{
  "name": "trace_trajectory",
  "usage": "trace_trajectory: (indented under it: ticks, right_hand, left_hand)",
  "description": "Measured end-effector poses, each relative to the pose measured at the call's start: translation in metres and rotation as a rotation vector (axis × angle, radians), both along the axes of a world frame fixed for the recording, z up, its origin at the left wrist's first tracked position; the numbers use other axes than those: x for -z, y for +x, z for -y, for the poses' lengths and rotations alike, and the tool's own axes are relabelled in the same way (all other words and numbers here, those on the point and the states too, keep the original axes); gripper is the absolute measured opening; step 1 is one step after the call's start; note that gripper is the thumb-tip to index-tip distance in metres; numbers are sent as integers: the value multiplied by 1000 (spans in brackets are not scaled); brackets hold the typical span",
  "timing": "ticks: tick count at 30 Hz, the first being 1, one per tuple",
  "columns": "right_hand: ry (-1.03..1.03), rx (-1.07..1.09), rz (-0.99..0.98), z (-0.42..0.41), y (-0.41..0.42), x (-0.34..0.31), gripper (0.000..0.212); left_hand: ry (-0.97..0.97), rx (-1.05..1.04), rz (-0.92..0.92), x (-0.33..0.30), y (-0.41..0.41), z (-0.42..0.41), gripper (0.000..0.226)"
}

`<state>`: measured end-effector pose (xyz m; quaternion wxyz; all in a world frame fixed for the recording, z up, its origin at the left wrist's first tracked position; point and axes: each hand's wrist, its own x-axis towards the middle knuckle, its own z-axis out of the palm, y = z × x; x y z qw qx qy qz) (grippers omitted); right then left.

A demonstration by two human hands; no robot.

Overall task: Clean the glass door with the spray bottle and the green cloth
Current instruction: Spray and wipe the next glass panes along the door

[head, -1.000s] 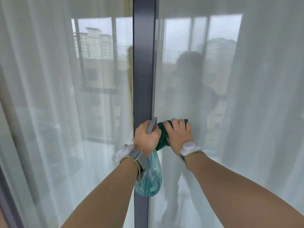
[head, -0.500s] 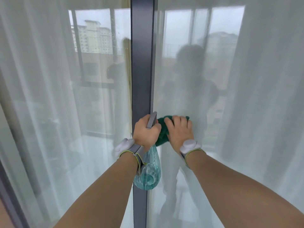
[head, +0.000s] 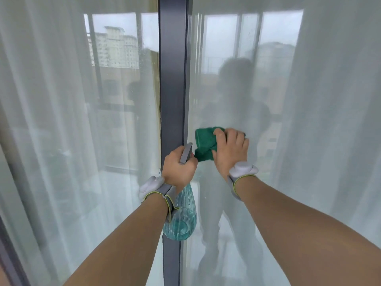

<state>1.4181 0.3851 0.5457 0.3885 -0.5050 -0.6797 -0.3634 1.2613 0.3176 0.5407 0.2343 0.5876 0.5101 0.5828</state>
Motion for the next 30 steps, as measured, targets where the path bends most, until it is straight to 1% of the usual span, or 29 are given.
trace_trajectory:
  ticks: [2,4,7,9,11,14,17,20,23,30]
  right_hand:
    - [-83,2,66,5,-6,28,64]
    - [-178,-3,153,9,-10,53,59]
    - [-254,-26,206,15,-6,52,54]
    - [-247,-17,195,17,3,37,50]
    - [-217,-11,127,21,11,27,48]
    - [-189,-6,49,33,27,29,48]
    - [-222,-5,101,40,42,46,50]
    - [-268,6,137,45,57,61,49]
    - [-288,24,134,51,74,65,46]
    - [-292,38,102,59,99,67,49]
  left_hand:
    - [4,-13,-9,0,1,2,12]
    - [-4,-34,-32,1,3,4,8]
    - [-13,-33,-40,-6,5,9,23]
    - [-24,-29,-51,-10,7,10,26]
    - [-27,-40,-57,-12,7,9,24]
    - [-27,-42,-73,-10,13,9,11]
    - [-24,-39,-92,-7,19,8,7]
    - [-17,-4,-79,-8,33,7,15]
    - [-23,55,-98,-15,58,8,10]
    - [-24,176,-128,-32,111,9,9]
